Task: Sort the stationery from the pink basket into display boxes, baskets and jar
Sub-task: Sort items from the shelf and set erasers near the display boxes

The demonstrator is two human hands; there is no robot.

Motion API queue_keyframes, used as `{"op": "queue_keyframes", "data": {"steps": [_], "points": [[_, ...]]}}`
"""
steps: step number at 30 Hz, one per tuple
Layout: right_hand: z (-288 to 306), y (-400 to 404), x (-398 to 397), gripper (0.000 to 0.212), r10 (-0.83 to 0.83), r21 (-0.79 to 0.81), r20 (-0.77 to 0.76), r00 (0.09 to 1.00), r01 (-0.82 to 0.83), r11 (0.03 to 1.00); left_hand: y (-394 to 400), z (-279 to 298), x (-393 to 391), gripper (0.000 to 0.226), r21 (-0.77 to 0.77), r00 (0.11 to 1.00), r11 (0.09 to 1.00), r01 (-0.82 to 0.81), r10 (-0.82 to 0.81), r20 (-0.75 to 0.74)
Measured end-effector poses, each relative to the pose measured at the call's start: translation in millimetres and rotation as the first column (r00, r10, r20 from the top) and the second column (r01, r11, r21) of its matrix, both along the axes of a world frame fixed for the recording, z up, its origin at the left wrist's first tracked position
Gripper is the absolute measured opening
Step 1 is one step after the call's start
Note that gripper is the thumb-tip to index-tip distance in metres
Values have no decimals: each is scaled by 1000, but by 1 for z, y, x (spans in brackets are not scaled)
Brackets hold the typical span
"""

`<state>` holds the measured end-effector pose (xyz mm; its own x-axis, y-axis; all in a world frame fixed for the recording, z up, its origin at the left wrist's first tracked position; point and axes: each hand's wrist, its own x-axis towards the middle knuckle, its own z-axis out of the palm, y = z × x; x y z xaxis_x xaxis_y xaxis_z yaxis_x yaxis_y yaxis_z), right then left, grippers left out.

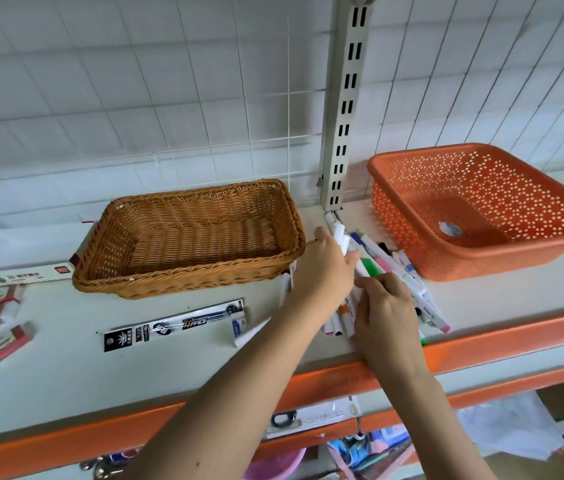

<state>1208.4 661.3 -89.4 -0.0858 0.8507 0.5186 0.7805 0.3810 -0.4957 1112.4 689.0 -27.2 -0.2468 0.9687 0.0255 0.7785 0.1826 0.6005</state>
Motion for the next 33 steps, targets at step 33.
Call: {"op": "queue_keyframes", "data": {"steps": [33], "points": [[38, -25, -19, 55, 118, -369, 326, 938, 11, 929, -94, -27, -93, 27, 137, 981, 986, 98, -73, -178]]}}
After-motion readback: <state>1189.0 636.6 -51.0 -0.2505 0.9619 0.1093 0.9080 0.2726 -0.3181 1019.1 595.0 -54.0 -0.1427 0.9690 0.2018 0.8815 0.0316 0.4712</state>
